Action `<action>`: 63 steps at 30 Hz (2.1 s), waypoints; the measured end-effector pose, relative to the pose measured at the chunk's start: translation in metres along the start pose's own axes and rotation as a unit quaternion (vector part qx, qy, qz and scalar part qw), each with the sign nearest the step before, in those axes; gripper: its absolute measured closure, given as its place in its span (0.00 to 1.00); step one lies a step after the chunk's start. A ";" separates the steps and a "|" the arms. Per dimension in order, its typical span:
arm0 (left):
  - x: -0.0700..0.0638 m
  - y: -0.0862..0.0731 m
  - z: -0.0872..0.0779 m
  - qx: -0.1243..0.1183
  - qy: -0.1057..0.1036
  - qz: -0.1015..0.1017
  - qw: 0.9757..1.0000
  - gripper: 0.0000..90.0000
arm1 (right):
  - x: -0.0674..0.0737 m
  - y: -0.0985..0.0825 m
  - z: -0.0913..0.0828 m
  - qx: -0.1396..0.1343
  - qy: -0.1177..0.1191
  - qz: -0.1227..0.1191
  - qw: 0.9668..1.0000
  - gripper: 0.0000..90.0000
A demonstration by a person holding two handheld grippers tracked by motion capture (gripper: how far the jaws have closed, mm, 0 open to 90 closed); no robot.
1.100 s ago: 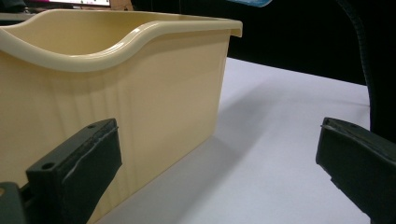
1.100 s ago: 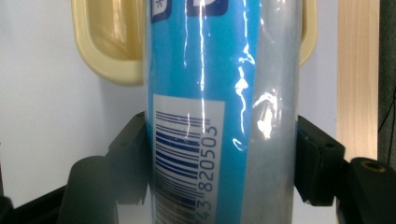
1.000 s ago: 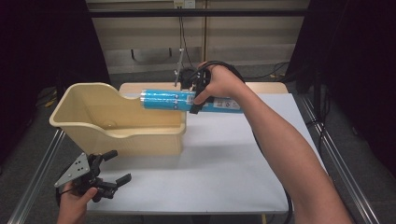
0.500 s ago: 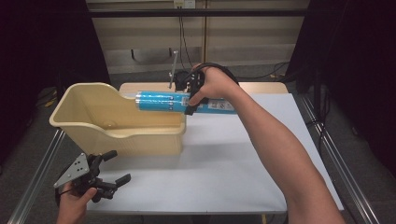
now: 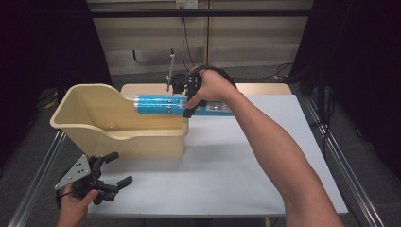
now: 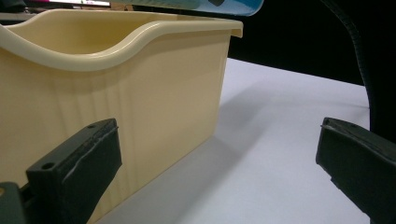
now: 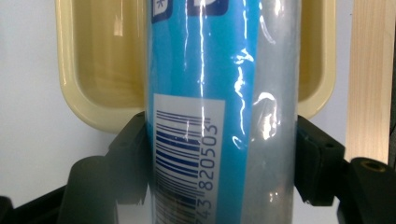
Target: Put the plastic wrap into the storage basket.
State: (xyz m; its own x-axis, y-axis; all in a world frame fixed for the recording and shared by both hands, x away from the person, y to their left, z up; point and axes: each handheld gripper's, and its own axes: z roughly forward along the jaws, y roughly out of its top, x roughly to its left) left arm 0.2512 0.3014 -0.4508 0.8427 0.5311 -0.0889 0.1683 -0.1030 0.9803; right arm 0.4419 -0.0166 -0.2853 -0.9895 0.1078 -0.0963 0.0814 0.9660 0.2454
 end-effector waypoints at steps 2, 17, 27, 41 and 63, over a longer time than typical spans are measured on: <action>0.001 0.000 0.000 0.003 0.000 0.006 1.000 0.00 | 0.000 0.002 0.001 0.001 0.003 -0.002 1.000 0.36; 0.000 0.001 0.000 0.001 0.000 0.004 1.000 0.00 | -0.002 0.010 0.008 0.003 -0.001 -0.003 1.000 0.36; 0.001 0.001 0.000 0.005 0.000 0.012 1.000 0.00 | -0.001 0.018 0.011 -0.006 0.004 -0.006 1.000 0.36; 0.001 0.000 0.002 0.004 -0.005 0.003 1.000 0.00 | 0.002 0.026 0.013 -0.009 0.006 -0.008 1.000 0.36; 0.001 -0.001 0.002 0.006 -0.006 0.000 1.000 0.00 | -0.002 0.038 -0.015 -0.051 -0.008 0.015 0.999 0.27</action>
State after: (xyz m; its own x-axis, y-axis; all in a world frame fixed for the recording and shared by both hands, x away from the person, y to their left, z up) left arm 0.2532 0.3000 -0.4518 0.8481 0.5218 -0.0916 0.1751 -0.1130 0.9780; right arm 0.4449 0.0167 -0.2610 -0.9847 0.1415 -0.1020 0.0984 0.9334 0.3452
